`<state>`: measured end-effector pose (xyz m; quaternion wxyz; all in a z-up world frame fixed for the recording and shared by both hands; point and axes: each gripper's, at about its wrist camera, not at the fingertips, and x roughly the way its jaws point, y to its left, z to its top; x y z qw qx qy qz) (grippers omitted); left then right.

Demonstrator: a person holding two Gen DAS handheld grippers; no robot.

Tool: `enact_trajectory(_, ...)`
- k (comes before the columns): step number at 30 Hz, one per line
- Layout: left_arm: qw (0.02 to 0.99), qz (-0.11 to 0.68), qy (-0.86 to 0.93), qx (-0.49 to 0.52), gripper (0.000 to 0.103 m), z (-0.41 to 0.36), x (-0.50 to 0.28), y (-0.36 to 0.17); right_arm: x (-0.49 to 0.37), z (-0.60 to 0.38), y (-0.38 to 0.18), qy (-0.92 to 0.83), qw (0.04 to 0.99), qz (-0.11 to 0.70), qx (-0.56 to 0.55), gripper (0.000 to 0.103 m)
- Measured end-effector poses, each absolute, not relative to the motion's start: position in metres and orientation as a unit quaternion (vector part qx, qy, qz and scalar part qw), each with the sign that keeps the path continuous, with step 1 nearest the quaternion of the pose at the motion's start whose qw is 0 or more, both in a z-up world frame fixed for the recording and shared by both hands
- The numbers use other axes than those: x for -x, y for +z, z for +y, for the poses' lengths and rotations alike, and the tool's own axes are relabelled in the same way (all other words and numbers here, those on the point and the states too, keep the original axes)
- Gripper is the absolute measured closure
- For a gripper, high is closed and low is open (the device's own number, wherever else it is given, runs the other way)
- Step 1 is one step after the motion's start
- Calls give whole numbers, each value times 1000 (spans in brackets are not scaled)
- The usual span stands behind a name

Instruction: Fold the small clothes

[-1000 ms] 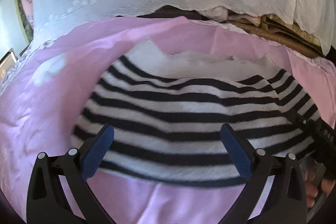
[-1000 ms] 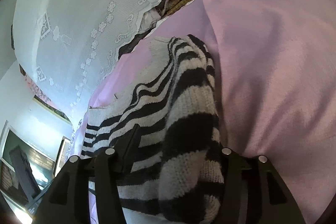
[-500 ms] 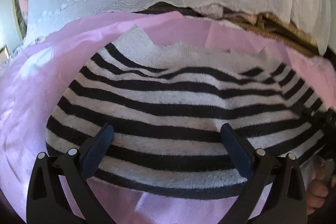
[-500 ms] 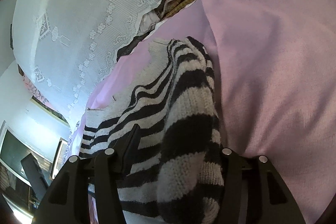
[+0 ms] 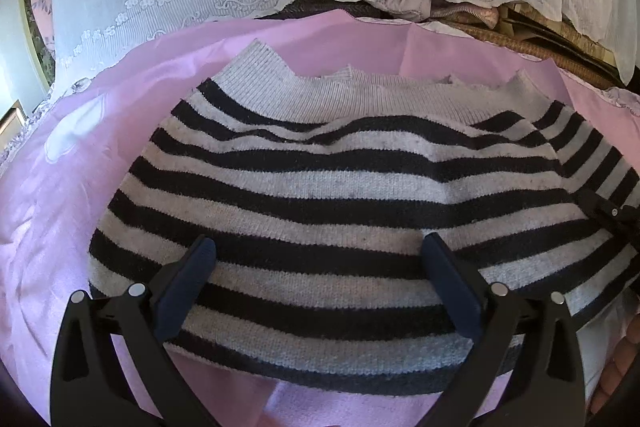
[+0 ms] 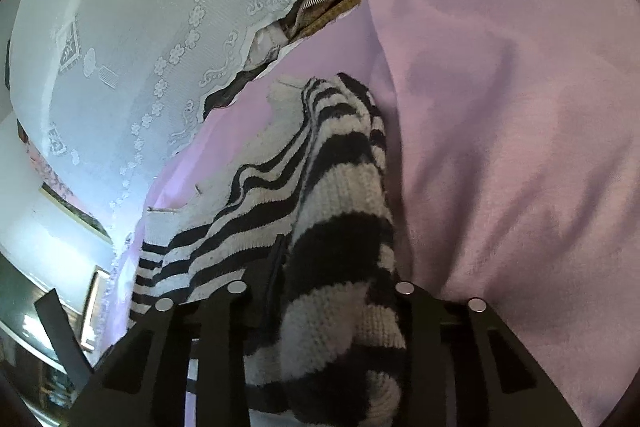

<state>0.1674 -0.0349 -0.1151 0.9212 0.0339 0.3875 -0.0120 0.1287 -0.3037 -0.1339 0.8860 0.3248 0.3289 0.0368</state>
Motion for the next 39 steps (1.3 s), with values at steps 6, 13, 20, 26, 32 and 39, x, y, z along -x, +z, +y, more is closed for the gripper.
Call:
enact_trajectory(6,922,386,-22,-22,4,-33,-164,-113,-129,-308,-138,43,880,334,-334,69)
enact_trajectory(13,926,375,-37,1,4,-11,-143,-96,-130,-318,-144,50,871,324,-365,74)
enact_trajectory(20,940,340,-9,-31,4,34,-119,-77,-136,-315,-144,25,874,329,-355,75)
enact_trajectory(26,926,375,31,-17,4,99,-122,-96,-135,-311,-143,7,876,329,-352,74)
enact_trajectory(32,912,401,18,85,4,130,-131,-105,-129,-311,-143,5,875,320,-364,74)
enact_trajectory(39,915,404,22,2,4,100,-129,-110,-121,-307,-136,-4,877,300,-375,79)
